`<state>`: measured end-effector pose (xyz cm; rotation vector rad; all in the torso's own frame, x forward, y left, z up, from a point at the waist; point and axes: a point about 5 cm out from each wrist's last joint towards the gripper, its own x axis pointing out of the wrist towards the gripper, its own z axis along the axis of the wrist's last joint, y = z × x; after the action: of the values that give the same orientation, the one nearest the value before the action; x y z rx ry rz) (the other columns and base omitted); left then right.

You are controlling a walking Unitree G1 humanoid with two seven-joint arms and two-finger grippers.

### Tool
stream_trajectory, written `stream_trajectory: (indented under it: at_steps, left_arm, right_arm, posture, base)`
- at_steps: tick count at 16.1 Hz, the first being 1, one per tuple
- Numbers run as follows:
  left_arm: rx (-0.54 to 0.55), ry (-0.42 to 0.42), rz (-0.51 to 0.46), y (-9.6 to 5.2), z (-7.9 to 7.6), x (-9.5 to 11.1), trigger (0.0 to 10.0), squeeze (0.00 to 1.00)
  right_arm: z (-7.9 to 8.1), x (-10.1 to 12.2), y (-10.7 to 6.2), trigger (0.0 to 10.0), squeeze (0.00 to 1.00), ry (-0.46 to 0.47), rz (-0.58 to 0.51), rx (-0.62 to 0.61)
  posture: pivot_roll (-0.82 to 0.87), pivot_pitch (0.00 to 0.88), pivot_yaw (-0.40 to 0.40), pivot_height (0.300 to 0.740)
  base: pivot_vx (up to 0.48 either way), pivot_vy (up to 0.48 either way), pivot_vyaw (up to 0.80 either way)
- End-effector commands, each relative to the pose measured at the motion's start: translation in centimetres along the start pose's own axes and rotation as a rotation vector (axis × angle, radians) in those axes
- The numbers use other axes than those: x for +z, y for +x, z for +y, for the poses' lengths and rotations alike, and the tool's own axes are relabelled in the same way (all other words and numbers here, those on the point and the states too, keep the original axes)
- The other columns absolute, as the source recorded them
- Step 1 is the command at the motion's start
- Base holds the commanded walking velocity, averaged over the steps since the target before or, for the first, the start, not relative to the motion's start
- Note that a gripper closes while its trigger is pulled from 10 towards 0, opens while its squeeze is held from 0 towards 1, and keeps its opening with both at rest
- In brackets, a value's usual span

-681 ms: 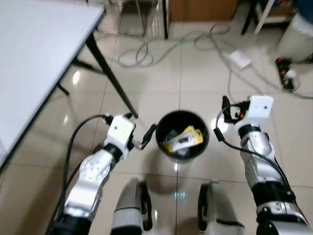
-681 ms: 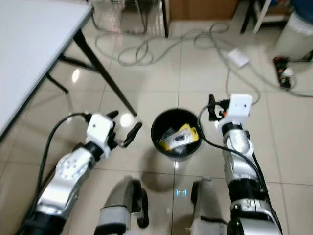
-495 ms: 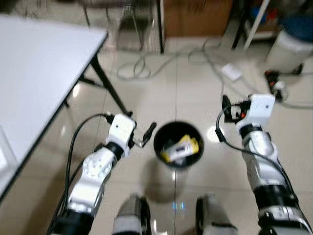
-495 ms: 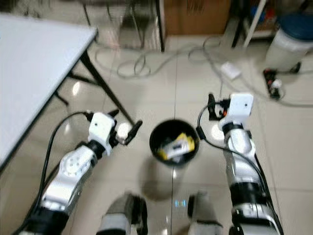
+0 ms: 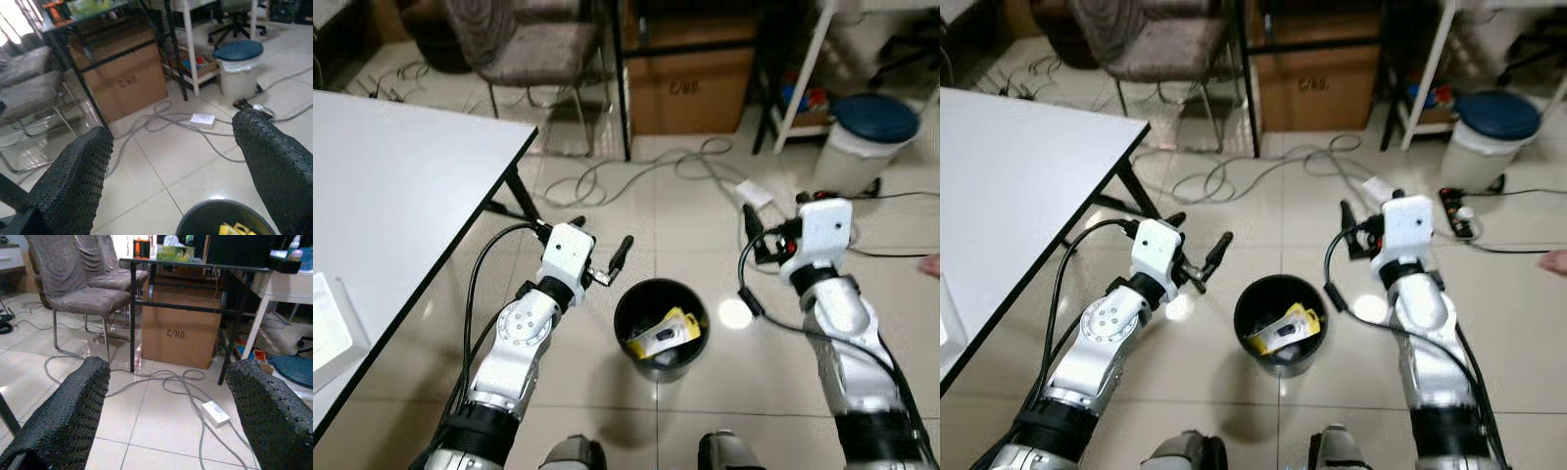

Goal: Picking trash to rubbish bin

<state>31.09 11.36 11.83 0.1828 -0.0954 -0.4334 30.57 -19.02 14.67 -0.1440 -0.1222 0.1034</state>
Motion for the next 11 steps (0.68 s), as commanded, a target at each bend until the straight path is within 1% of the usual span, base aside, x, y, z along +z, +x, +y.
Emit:
stream_trajectory:
  at_steps: [1,3,4,5,7,9,11]
  left_arm:
    - [0.058,0.001,0.028,-0.3,0.9,-0.7,10.0,0.00]
    - [0.106,-0.009,0.030,-0.4,1.2,-1.0,10.0,0.00]
    - [0.142,-0.005,0.028,-0.5,1.3,-1.1,10.0,0.00]
    - [0.174,-0.012,0.025,-0.6,1.3,-1.1,10.0,0.00]
    - [0.209,-0.028,0.034,-0.8,1.5,-1.4,10.0,0.00]
    - [0.229,-0.041,0.042,-1.0,1.6,-1.7,10.0,0.00]
    - [0.228,-0.040,0.039,-0.8,1.5,-1.7,10.0,0.00]
  right_arm:
    - [0.7,0.7,-0.3,10.0,0.00,-0.003,-0.019,0.008]
    - [1.0,1.1,-1.1,10.0,0.00,0.013,-0.025,-0.026]
    - [1.1,1.1,-1.8,10.0,0.00,0.046,-0.015,-0.068]
    - [1.4,1.0,-2.3,10.0,0.00,0.027,-0.017,-0.090]
    - [1.6,0.8,-2.6,10.0,0.00,0.073,0.009,-0.132]
    - [1.8,0.8,-3.0,10.0,0.00,0.041,0.025,-0.160]
    - [2.0,0.9,-3.1,10.0,0.00,0.065,0.037,-0.172]
  posture:
    - [-0.12,0.116,0.088,0.740]
    - [-0.12,0.107,0.077,0.740]
    - [-0.13,0.102,0.068,0.740]
    - [-0.13,0.097,0.056,0.740]
    - [-0.13,0.093,0.049,0.740]
    - [-0.13,0.094,0.046,0.740]
    - [-0.13,0.092,0.047,0.740]
  base:
    - [0.000,0.000,0.00]
    - [0.000,0.000,0.00]
    - [0.000,0.000,0.00]
    - [0.000,0.000,0.00]
    - [0.000,0.000,0.00]
    - [0.000,0.000,0.00]
    - [0.000,0.000,0.00]
